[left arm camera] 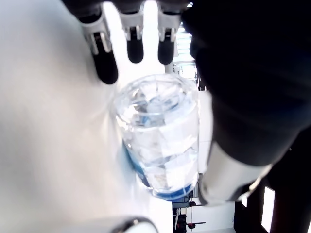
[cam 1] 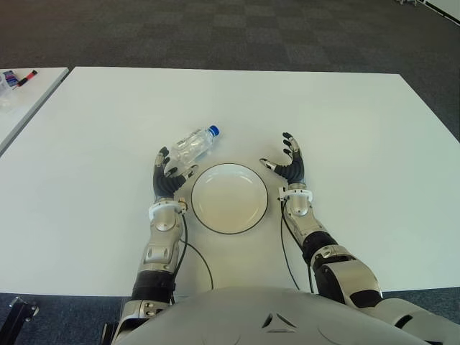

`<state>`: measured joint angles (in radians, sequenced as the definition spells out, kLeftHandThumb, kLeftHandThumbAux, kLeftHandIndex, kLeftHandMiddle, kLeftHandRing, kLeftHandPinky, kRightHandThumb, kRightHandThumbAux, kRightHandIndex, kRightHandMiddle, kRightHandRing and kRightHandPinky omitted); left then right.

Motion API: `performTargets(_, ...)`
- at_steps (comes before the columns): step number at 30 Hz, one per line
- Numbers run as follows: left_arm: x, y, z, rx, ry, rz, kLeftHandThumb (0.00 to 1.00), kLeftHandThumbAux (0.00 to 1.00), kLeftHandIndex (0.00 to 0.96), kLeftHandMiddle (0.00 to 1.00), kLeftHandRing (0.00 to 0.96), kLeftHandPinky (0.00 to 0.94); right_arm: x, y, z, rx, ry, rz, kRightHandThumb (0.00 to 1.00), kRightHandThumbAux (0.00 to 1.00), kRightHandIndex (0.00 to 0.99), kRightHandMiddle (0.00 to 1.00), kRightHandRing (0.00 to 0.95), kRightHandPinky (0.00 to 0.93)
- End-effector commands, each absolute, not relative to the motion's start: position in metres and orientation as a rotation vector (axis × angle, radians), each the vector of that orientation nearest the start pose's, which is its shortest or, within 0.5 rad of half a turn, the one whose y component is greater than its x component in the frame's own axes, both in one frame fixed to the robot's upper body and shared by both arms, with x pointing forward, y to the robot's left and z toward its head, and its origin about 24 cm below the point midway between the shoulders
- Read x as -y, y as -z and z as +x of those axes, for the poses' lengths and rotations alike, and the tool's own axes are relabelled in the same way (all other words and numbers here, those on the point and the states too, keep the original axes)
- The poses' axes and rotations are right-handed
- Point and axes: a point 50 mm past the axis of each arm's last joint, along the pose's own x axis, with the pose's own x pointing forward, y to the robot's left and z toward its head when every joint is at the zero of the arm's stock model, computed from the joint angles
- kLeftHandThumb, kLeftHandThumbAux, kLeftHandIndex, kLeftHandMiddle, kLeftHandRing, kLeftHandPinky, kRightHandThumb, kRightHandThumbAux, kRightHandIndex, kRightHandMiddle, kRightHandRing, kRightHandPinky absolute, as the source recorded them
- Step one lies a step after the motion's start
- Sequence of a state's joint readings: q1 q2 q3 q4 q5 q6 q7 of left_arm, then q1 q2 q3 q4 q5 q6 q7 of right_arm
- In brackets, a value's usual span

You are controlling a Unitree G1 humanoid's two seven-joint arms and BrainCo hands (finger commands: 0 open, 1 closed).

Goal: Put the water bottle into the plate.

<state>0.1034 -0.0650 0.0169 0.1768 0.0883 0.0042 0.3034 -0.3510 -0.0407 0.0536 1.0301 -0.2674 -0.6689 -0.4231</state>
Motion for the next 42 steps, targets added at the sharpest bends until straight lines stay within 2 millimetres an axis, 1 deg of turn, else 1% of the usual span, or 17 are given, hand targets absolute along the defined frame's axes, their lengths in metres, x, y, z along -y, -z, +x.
performTargets(1, -0.153, 0.038, 0.209, -0.379, -0.315, 0.047, 0.000, 0.905, 0.092, 0.089, 0.090, 0.141, 0.140, 0.048, 0.263, -0.069, 0.136, -0.289, 0.000, 0.915, 0.134, 0.107, 0.110, 0.162)
performTargets(7, -0.151, 0.027, 0.208, -0.349, -0.337, 0.062, 0.000, 0.914, 0.090, 0.083, 0.087, 0.139, 0.140, 0.048, 0.263, -0.066, 0.133, -0.297, 0.000, 0.911, 0.138, 0.109, 0.114, 0.163)
performTargets(8, -0.151, 0.022, 0.207, -0.337, -0.341, 0.069, 0.000, 0.915, 0.090, 0.082, 0.087, 0.139, 0.141, 0.048, 0.263, -0.066, 0.133, -0.298, 0.000, 0.911, 0.138, 0.109, 0.114, 0.163)
performTargets(11, -0.149, 0.003, 0.204, -0.247, -0.364, 0.130, 0.000, 0.928, 0.095, 0.087, 0.090, 0.142, 0.141, 0.048, 0.263, -0.066, 0.128, -0.301, 0.000, 0.910, 0.140, 0.110, 0.115, 0.165)
performTargets(14, -0.147, -0.011, 0.199, -0.179, -0.374, 0.174, 0.000, 0.938, 0.101, 0.092, 0.093, 0.141, 0.142, 0.048, 0.263, -0.063, 0.125, -0.301, 0.000, 0.911, 0.142, 0.110, 0.115, 0.166)
performTargets(19, -0.143, -0.047, 0.182, -0.009, -0.386, 0.248, 0.000, 0.948, 0.113, 0.102, 0.101, 0.150, 0.142, 0.047, 0.263, -0.057, 0.124, -0.297, 0.000, 0.915, 0.145, 0.113, 0.116, 0.166)
performTargets(22, -0.142, -0.064, 0.176, 0.068, -0.396, 0.282, 0.000, 0.943, 0.119, 0.107, 0.105, 0.147, 0.142, 0.047, 0.263, -0.050, 0.126, -0.296, 0.000, 0.917, 0.145, 0.113, 0.116, 0.164)
performTargets(24, -0.143, -0.069, 0.174, 0.122, -0.419, 0.337, 0.000, 0.935, 0.121, 0.106, 0.104, 0.141, 0.142, 0.047, 0.263, -0.048, 0.124, -0.298, 0.000, 0.918, 0.145, 0.113, 0.115, 0.163)
performTargets(28, -0.143, -0.072, 0.168, 0.182, -0.453, 0.430, 0.000, 0.921, 0.124, 0.105, 0.102, 0.132, 0.142, 0.047, 0.263, -0.046, 0.122, -0.306, 0.000, 0.919, 0.145, 0.111, 0.114, 0.161)
performTargets(32, -0.141, -0.077, 0.162, 0.233, -0.464, 0.475, 0.000, 0.913, 0.126, 0.107, 0.099, 0.126, 0.142, 0.047, 0.263, -0.043, 0.122, -0.317, 0.000, 0.917, 0.145, 0.110, 0.112, 0.159)
performTargets(35, -0.137, -0.082, 0.158, 0.262, -0.455, 0.452, 0.000, 0.907, 0.123, 0.108, 0.097, 0.120, 0.142, 0.046, 0.264, -0.042, 0.121, -0.321, 0.000, 0.914, 0.145, 0.110, 0.112, 0.159)
performTargets(42, -0.135, -0.086, 0.157, 0.271, -0.450, 0.361, 0.000, 0.893, 0.118, 0.103, 0.089, 0.110, 0.141, 0.047, 0.264, -0.049, 0.127, -0.323, 0.000, 0.914, 0.145, 0.109, 0.113, 0.162)
